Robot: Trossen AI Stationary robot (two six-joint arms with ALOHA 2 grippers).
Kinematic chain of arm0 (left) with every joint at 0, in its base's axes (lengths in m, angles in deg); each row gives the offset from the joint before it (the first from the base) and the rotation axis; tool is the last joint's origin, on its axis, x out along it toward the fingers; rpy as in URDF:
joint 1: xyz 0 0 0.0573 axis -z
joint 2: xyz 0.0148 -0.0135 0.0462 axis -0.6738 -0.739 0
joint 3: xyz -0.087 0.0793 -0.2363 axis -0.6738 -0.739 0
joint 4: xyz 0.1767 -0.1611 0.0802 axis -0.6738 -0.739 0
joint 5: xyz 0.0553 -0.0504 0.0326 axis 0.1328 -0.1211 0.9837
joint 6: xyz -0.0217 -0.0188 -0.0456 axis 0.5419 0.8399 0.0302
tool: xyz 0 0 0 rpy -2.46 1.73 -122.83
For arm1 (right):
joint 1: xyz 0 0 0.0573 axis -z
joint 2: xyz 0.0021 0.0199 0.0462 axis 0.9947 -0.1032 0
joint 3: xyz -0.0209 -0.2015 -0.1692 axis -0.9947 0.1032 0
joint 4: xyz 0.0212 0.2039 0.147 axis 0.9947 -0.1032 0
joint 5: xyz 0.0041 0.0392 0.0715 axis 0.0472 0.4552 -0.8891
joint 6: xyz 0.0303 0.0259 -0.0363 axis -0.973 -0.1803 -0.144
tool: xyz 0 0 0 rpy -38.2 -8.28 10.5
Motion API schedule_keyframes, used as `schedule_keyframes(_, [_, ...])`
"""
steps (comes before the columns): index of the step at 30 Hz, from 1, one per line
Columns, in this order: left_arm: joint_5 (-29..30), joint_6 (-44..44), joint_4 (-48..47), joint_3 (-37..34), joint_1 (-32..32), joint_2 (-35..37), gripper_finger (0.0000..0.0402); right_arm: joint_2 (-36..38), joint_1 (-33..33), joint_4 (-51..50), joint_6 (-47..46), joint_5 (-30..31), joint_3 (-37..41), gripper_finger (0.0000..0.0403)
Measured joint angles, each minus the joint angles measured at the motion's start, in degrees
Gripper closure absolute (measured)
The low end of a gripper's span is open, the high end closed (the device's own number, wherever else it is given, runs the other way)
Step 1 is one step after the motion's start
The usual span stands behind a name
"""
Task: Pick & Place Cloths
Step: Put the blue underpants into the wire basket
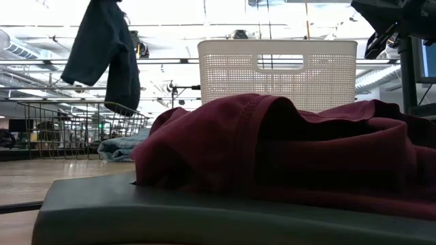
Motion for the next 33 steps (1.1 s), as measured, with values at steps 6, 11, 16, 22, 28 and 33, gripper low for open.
schedule_keyframes(6, [1.9,-0.2,0.2,0.0,-6.5,0.4,0.0393,0.0,0.0,0.0,0.0,0.0,0.0,0.0399])
schedule_keyframes(11, [1.4,3.2,-2.9,0.0,-8.1,-1.2,0.0393,0.0,0.0,0.0,0.0,0.0,0.0,0.0399])
schedule_keyframes(16, [1.2,16.3,-18.3,0.0,-9.4,-4.1,0.0390,0.0,0.0,0.0,0.0,0.0,0.0,0.0399])
schedule_keyframes(22, [-2.1,29.6,-30.4,0.0,-13.4,-7.9,0.0393,0.0,0.0,0.0,-0.1,0.0,0.0,0.0399])
schedule_keyframes(28, [-4.4,35.1,-35.2,0.0,-17.5,-9.7,0.0393,0.0,0.0,0.0,-4.7,-0.2,0.0,0.0399])
schedule_keyframes(33, [-4.4,41.9,-46.5,0.0,-18.2,-9.4,0.0393,0.0,0.0,0.0,-6.0,-0.2,0.0,0.0399])
